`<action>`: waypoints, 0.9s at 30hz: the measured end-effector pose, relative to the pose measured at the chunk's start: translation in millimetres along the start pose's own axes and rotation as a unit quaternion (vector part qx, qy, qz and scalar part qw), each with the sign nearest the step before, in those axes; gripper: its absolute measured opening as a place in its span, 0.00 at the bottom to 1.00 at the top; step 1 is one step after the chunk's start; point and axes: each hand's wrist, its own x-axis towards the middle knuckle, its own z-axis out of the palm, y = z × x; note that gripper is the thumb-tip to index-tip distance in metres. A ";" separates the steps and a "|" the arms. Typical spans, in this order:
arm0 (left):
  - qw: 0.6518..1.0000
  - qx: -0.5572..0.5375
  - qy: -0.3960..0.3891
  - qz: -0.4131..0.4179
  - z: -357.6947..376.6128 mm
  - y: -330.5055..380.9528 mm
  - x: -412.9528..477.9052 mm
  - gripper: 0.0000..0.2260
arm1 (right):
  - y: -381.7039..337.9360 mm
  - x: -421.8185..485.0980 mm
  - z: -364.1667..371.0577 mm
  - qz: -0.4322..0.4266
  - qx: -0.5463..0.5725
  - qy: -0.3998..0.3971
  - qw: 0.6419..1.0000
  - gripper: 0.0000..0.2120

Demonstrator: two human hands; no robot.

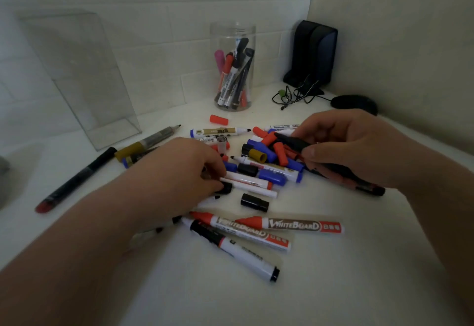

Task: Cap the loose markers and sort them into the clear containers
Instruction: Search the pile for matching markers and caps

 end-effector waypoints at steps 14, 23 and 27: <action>0.999 -0.001 -0.018 0.051 2.3 -1.3 1.7 0.12 | -1.6 -2.0 4.9 0.012 -0.067 -0.051 0.996 0.12; 0.951 -0.263 0.126 0.106 4.4 -3.9 -3.9 0.11 | -10.1 -6.9 4.6 -0.023 -0.057 -0.085 0.994 0.15; 0.943 -0.288 0.120 0.116 4.9 -0.7 -4.4 0.12 | -11.8 -8.0 4.9 -0.028 -0.070 -0.071 0.995 0.16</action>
